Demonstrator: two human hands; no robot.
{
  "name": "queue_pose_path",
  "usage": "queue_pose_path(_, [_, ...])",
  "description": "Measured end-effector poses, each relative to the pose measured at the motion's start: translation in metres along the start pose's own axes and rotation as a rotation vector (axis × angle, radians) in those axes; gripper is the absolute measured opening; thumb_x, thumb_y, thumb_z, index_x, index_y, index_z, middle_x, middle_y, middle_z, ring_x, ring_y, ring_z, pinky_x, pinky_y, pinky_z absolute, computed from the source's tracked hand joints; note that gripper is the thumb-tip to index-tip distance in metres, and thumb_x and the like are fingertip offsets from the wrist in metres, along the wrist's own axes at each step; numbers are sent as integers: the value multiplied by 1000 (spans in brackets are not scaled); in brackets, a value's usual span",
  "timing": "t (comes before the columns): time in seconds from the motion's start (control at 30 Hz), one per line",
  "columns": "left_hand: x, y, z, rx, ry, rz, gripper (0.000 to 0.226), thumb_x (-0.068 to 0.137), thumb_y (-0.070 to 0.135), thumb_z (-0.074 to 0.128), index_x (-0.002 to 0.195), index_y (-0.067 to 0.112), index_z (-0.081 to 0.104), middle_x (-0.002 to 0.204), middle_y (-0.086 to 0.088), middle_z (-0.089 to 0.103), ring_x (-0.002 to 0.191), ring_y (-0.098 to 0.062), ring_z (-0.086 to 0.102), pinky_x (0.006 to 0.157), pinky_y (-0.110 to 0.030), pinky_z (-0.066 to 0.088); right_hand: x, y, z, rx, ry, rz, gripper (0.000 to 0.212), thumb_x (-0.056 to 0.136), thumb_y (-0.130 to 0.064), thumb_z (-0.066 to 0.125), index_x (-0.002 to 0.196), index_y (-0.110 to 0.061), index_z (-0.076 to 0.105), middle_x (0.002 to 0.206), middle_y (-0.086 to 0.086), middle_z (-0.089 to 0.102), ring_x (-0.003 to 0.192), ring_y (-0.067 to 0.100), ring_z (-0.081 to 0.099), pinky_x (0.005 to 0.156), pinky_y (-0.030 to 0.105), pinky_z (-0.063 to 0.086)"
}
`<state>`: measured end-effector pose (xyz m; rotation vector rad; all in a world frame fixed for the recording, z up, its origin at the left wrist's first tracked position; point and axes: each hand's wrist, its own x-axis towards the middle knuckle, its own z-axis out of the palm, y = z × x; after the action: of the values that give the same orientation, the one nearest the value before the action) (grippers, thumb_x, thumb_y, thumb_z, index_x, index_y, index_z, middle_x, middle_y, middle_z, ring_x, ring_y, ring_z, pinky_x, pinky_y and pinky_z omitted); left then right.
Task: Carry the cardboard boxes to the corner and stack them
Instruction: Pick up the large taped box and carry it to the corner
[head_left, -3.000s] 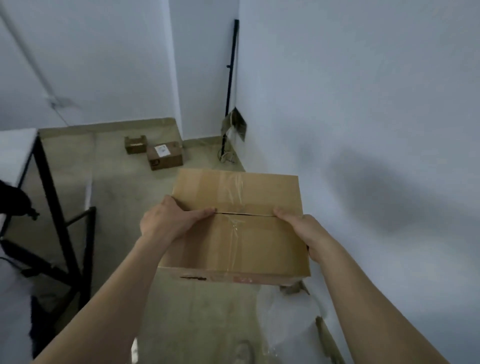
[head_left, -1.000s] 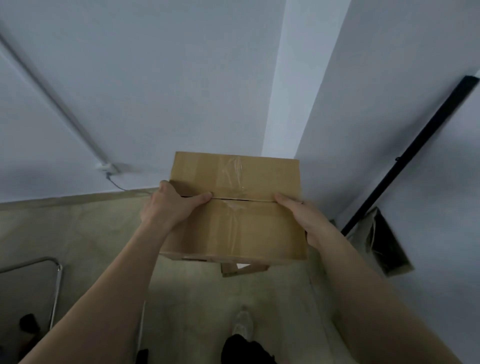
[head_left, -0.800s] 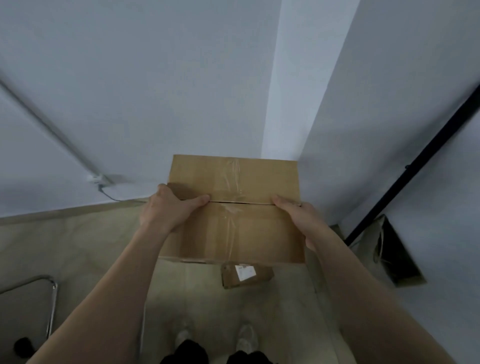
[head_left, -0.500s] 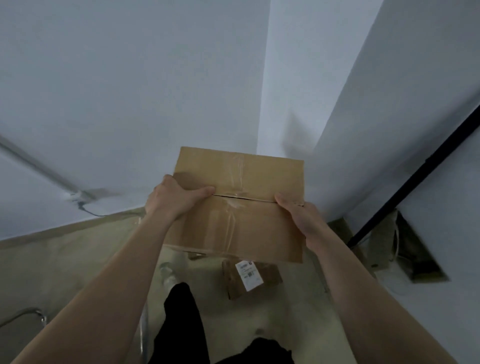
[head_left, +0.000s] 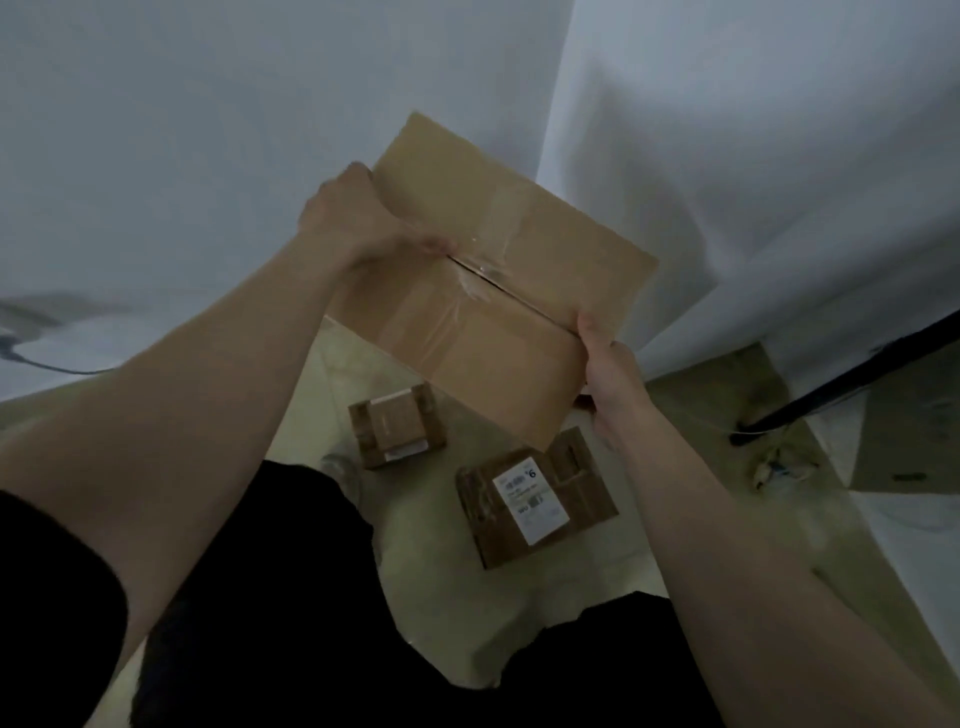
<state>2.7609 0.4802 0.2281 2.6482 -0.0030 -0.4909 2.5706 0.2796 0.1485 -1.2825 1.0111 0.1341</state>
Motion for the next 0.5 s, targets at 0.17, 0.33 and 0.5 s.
queue_pose_path(0.17, [89,-36,120,64,-21,92,121,44,77,91,139,12,52,141,-10,57,129,-34,57,101,-48,49,105,115,35,198,29,56,63,104,-55,59,151,-15,47,130,-1,64,125,27,62,112,55,52])
queue_pose_path(0.33, [149,-68,242,155,-83,131,121,46,71,94,142,11,51,142,-9,56,128,-34,57,97,-46,49,193,220,51,279,30,137,70,103,-55,61,157,-14,41,116,-7,60,124,27,60,115,59,48])
queue_pose_path(0.5, [187,-97,310,196,-165,168,126,46,67,97,148,17,44,148,-6,54,133,-33,54,108,-50,48,242,285,67,314,17,246,70,103,-57,61,157,-16,44,133,-2,62,131,29,58,116,60,46])
